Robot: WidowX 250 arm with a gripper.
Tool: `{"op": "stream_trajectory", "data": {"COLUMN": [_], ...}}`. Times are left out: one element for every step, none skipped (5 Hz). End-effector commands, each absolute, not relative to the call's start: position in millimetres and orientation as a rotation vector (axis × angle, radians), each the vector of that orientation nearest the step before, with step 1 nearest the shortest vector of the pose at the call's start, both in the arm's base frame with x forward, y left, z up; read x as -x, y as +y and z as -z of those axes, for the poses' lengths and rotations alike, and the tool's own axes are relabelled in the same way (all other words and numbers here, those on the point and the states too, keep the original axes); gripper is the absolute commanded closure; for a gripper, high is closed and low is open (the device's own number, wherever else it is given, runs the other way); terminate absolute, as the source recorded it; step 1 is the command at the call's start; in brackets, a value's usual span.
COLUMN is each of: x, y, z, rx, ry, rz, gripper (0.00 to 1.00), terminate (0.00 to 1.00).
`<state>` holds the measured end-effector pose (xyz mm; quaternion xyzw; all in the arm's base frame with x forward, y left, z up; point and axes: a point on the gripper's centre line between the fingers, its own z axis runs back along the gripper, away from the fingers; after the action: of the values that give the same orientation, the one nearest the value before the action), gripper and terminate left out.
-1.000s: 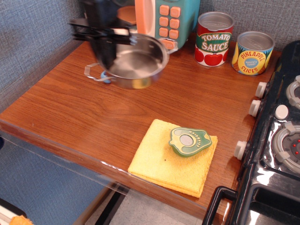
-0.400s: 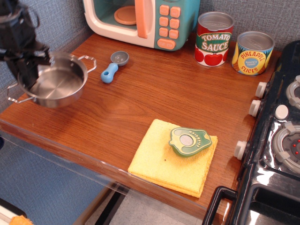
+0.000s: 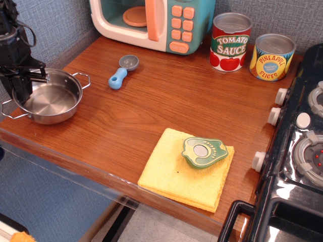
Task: Place the pot on the far edge of the table
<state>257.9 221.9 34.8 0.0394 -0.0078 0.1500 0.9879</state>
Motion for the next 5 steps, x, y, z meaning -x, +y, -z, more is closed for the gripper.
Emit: {"op": "stream_trajectory", "data": {"x": [-251, -247, -242, -237, -235], "y": [210, 205, 204, 204, 200], "z": [-45, -55, -78, -100, -105], "rx": [-0.111, -0.104, -0.096, -0.075, -0.068], "ry": [-0.035, -0.052, -0.088, -0.109, -0.114], "rz": [-0.244, -0.221, -0.192, -0.121, -0.071], "gripper": [0.0, 0.0, 0.0, 0.0, 0.0], "terminate": [0.0, 0.0, 0.0, 0.0, 0.0]}}
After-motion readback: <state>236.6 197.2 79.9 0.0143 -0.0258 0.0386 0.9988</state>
